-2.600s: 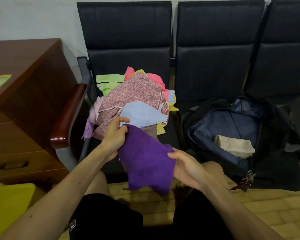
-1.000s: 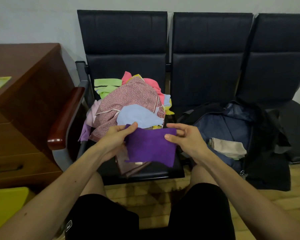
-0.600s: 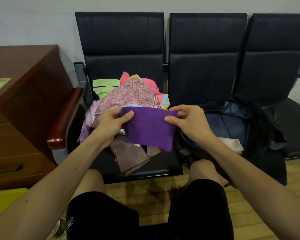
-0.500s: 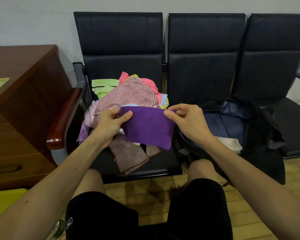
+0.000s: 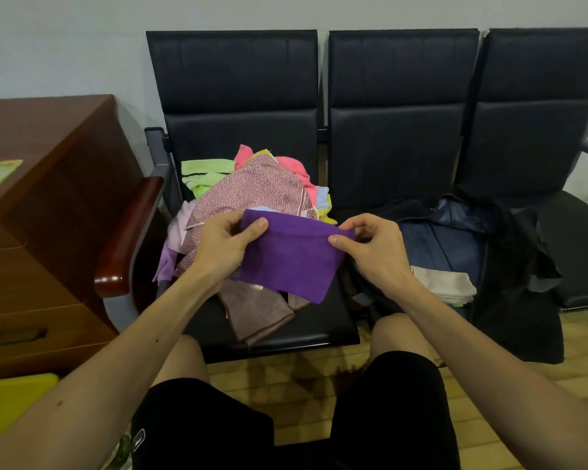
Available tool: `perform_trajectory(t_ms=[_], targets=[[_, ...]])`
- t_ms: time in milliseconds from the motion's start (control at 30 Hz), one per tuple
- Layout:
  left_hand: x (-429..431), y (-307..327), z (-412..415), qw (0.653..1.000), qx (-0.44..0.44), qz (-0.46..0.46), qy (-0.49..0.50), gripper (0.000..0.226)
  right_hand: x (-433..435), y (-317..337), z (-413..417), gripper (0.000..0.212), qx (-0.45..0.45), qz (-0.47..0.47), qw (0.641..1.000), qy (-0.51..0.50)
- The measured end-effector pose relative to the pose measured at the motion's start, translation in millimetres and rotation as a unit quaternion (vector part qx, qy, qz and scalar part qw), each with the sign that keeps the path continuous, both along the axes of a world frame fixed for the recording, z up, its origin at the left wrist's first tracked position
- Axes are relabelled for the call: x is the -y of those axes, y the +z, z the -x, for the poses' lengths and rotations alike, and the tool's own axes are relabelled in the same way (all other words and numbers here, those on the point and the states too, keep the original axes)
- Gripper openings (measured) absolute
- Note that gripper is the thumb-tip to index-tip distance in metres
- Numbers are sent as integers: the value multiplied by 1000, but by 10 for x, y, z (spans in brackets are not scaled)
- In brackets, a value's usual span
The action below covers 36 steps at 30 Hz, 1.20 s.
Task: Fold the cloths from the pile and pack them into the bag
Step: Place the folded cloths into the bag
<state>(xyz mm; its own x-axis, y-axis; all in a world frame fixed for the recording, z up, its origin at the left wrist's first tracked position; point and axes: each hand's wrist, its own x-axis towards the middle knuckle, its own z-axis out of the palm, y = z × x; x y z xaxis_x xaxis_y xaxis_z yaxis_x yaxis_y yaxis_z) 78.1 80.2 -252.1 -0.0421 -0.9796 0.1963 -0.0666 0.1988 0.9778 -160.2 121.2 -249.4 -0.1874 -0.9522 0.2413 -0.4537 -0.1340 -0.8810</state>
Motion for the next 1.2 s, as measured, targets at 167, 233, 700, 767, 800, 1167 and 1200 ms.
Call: perform_trajectory(t_ms=[167, 233, 700, 767, 800, 1167, 1200], targets=[[-66, 43, 64, 997, 51, 47, -16, 12, -16, 40, 30, 16, 85, -60, 994, 25], [-91, 66, 96, 997, 55, 51, -16, 10, -44, 41, 50, 17, 111, -80, 990, 43], [-301, 177, 272, 979, -100, -97, -149, 52, -292, -264, -161, 71, 469, -237, 822, 222], [-304, 139, 246, 978, -104, -116, -136, 55, -336, -268, -208, 59, 463, -252, 822, 218], [-301, 103, 231, 979, -98, -123, -127, 57, -352, -243, -213, 49, 472, -254, 819, 205], [-306, -327, 298, 953, -109, -284, 16, 48, -339, -306, -118, 27, 440, -287, 849, 59], [-292, -353, 292, 935, -132, -329, 15, 38, -339, -321, -81, 27, 433, -292, 851, 51]])
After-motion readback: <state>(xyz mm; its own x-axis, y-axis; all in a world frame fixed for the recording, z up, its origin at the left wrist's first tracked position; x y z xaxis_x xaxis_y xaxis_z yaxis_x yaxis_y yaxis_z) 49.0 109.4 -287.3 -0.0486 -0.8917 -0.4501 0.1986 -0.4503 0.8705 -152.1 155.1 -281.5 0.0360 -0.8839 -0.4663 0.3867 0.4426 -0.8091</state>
